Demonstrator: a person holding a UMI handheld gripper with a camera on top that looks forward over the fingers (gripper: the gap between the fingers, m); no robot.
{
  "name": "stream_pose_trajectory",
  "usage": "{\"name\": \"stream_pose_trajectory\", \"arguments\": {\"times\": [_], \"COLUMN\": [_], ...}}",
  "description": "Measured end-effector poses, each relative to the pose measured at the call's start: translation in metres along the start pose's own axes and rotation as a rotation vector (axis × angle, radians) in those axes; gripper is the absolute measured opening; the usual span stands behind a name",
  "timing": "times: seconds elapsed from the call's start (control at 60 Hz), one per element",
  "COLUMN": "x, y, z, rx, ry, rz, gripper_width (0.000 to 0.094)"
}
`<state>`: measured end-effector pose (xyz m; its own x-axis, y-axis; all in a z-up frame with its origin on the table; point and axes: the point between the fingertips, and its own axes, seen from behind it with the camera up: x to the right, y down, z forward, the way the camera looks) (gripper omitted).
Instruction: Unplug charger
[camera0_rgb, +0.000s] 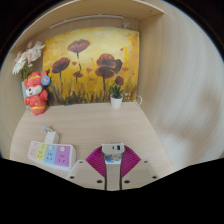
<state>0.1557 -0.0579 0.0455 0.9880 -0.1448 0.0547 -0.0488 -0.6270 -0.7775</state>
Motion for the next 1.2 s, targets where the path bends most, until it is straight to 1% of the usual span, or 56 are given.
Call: {"name": "stream_pose_trajectory", "arguments": {"times": [0.133, 0.183, 0.233, 0.25, 0.333, 0.367, 0.4, 0.417, 0.467, 0.5, 0.533, 0.6, 0.633, 0.667, 0.717, 0.817, 0.95, 1.1, 1.2], "x": [0.005, 0.005, 0.005, 0.006, 0.002, 0.003, 0.006, 0.008, 0.012, 0.015, 0.017, 0.015, 0.011, 0.005, -0.001, -0.022, -0.055, -0.092, -0.109], "y": [0.037, 0.034, 0.032, 0.031, 0.027, 0.026, 0.021, 0.017, 0.001, -0.013, -0.028, -0.06, -0.075, -0.089, -0.107, -0.119, -0.103, -0.065, -0.048], "z": [0.019, 0.025, 0.028, 0.029, 0.035, 0.036, 0.036, 0.035, 0.028, 0.024, 0.015, -0.01, -0.025, -0.041, -0.071, -0.127, -0.191, -0.236, -0.261], "rx": [-0.106, -0.08, -0.083, -0.087, -0.101, -0.109, -0.105, -0.1, -0.063, -0.033, 0.0, 0.072, 0.108, 0.14, 0.178, 0.228, 0.244, 0.223, 0.202], "ry": [-0.037, -0.047, -0.051, -0.053, -0.081, -0.084, -0.074, -0.069, -0.055, -0.051, -0.042, -0.037, -0.043, -0.053, -0.057, -0.084, -0.103, -0.127, -0.153], "rz": [0.001, 0.01, -0.003, -0.003, 0.014, 0.027, 0.035, 0.037, 0.038, 0.036, 0.036, 0.041, 0.042, 0.044, 0.048, 0.062, 0.046, 0.007, -0.019], "gripper_width": [0.0181, 0.0208, 0.0223, 0.0256, 0.0312, 0.0378, 0.0462, 0.0487, 0.0505, 0.0545, 0.0624, 0.0818, 0.0875, 0.0859, 0.0859, 0.0854, 0.0854, 0.0858, 0.0871]}}
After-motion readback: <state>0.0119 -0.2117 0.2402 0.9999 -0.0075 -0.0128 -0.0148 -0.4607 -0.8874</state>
